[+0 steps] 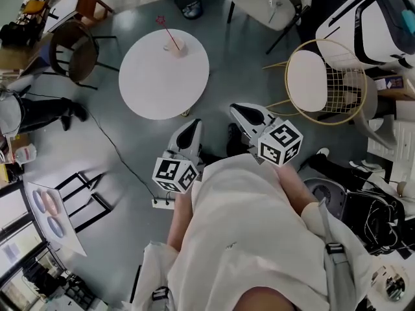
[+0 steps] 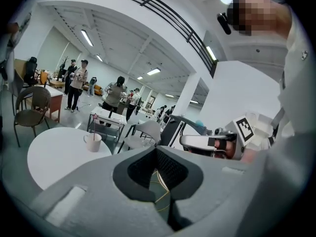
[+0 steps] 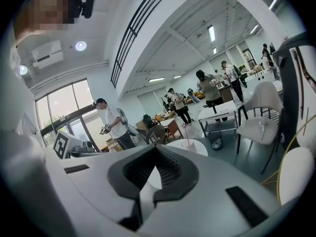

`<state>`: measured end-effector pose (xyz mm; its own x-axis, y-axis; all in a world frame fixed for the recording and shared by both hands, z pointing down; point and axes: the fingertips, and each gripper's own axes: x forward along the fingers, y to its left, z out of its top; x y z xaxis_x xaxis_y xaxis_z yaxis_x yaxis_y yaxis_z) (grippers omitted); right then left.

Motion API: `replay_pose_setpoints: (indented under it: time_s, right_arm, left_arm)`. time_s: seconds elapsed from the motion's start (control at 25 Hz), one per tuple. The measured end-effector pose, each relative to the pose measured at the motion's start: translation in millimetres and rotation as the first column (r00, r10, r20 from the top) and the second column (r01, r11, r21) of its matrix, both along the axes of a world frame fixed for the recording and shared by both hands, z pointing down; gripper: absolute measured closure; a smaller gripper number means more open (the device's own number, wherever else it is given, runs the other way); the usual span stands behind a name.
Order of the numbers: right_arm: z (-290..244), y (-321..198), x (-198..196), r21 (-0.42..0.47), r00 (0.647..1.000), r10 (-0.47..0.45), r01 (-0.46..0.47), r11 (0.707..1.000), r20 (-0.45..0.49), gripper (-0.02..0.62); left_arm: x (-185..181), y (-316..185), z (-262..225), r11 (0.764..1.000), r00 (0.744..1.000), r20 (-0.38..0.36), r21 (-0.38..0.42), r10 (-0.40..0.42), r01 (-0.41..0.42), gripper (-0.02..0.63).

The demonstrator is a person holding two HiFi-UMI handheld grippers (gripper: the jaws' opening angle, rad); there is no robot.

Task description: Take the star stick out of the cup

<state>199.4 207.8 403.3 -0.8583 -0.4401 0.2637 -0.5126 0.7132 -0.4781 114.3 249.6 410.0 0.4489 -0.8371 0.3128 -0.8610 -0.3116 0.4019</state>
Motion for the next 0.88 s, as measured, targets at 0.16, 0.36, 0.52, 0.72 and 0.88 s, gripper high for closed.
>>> replay_pose_setpoints:
  time_s: [0.16, 0.36, 0.52, 0.72, 0.88]
  right_arm:
    - [4.0, -10.3, 10.9, -0.014, 1.0, 0.002, -0.002, 1.0, 0.004, 0.588]
    - [14.4, -17.5, 2.3, -0.031, 0.999, -0.03, 0.03, 0.999, -0.014, 0.588]
    - [17.6, -30.1, -10.5, -0.023, 0.997, -0.058, 0.057, 0.998, -0.046, 0.588]
    - [11.7, -61.7, -26.3, -0.011, 0.996, -0.054, 0.053, 0.999, -0.067, 0.588]
    - [3.2, -95.3, -47.8, 0.009, 0.997, -0.035, 0.036, 0.999, -0.073, 0.588]
  left_arm:
    - [15.2, -6.8, -0.3, 1.0, 1.0, 0.01, -0.005, 0.0, 0.0, 0.597]
    - [4.6, -15.3, 5.2, 0.999, 0.999, 0.009, -0.013, -0.049, 0.049, 0.597]
    - [-9.5, -29.7, 15.0, 0.997, 0.997, -0.007, -0.023, -0.072, 0.072, 0.597]
    - [-30.5, -63.2, 15.8, 0.998, 0.998, -0.018, -0.011, -0.066, 0.066, 0.597]
    - [-54.1, -99.4, 7.0, 0.998, 0.999, -0.012, 0.018, -0.053, 0.053, 0.597]
